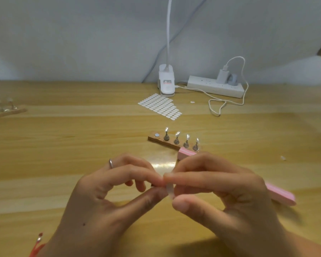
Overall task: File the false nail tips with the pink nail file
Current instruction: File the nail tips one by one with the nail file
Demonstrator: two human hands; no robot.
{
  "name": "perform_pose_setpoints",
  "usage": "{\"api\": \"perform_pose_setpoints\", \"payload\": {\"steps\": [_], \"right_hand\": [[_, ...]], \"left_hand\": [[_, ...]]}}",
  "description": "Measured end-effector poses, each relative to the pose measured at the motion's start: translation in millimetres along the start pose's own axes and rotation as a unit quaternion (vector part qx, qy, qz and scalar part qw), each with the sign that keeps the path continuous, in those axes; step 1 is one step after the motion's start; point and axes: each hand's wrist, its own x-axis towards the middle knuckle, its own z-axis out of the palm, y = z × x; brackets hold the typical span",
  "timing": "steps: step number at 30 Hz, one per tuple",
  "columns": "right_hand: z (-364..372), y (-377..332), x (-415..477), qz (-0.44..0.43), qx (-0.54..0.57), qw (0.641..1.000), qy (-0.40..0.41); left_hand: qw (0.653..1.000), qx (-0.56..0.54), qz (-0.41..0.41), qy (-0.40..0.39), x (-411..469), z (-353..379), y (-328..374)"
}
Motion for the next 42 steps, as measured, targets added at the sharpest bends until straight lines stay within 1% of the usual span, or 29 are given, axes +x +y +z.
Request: {"api": "perform_pose_setpoints", "payload": {"steps": [2, 4, 5, 7, 9, 11, 12, 15, 19, 22, 24, 28, 30, 33, 35, 37, 39, 40, 42], "right_hand": [[-1.4, 1.8, 0.4, 0.014, 0.012, 1.000, -0.005], [-4.0, 1.7, 3.5, 0.092, 0.101, 0.990, -0.028], [-5.5, 2.2, 5.1, 0.140, 0.147, 0.978, -0.045], [-9.5, 3.7, 7.0, 0.220, 0.202, 0.950, -0.088], [-12.6, 0.8, 9.7, 0.264, 0.242, 0.920, -0.161], [-14.1, -3.6, 12.5, 0.276, 0.269, 0.897, -0.219], [-14.6, -5.3, 13.1, 0.279, 0.273, 0.893, -0.227], [-15.3, -6.5, 12.5, 0.275, 0.268, 0.899, -0.210], [-12.1, -3.5, 9.8, 0.260, 0.269, 0.907, -0.193], [-9.7, 0.7, 9.3, 0.261, 0.274, 0.909, -0.175], [-8.7, 2.7, 9.3, 0.263, 0.275, 0.909, -0.171], [-8.3, 7.5, 6.8, 0.254, 0.273, 0.909, -0.188], [-9.0, 10.5, 5.8, 0.252, 0.259, 0.911, -0.198], [-12.2, 14.8, 4.8, 0.254, 0.243, 0.917, -0.189], [-14.6, 18.6, 5.2, 0.248, 0.241, 0.920, -0.182], [-15.5, 23.7, 6.9, 0.250, 0.224, 0.928, -0.164], [-14.5, 27.9, 7.8, 0.256, 0.212, 0.931, -0.151], [-13.7, 29.0, 7.8, 0.254, 0.207, 0.932, -0.153], [-11.7, 29.2, 7.7, 0.247, 0.190, 0.936, -0.164]], "left_hand": [[1.000, 0.006, 0.013, -0.002, 0.8, 0.2, -0.9], [0.999, 0.022, 0.030, -0.008, 2.4, -0.4, -1.1], [0.998, 0.038, 0.042, -0.013, 3.8, -0.9, -0.8], [0.995, 0.062, 0.070, -0.024, 6.0, -1.7, 0.4], [0.993, 0.063, 0.092, -0.028, 7.1, -2.2, 1.7], [0.992, 0.068, 0.104, -0.033, 7.8, -2.8, 2.8], [0.990, 0.079, 0.108, -0.034, 8.2, -2.9, 3.5], [0.988, 0.105, 0.110, -0.039, 7.7, -3.9, 3.6], [0.991, 0.105, 0.084, -0.030, 4.8, -0.9, 2.4], [0.990, 0.109, 0.081, -0.026, 3.4, 0.9, 2.1], [0.987, 0.129, 0.097, -0.028, 3.7, -0.7, 1.6], [0.966, 0.202, 0.155, -0.046, 6.7, -3.8, 1.9], [0.962, 0.214, 0.159, -0.060, 8.6, -4.1, 3.5], [0.971, 0.181, 0.123, -0.094, 12.2, -5.8, 5.0], [0.987, 0.119, 0.048, -0.094, 18.8, -10.7, 3.8], [0.996, 0.056, -0.047, -0.053, 30.5, -15.8, -1.3], [0.992, 0.027, -0.118, -0.018, 44.9, -18.8, -14.3], [0.990, 0.027, -0.139, -0.005, 52.9, -18.6, -21.7], [0.988, 0.050, -0.149, 0.002, 67.2, -14.8, -35.0]]}}
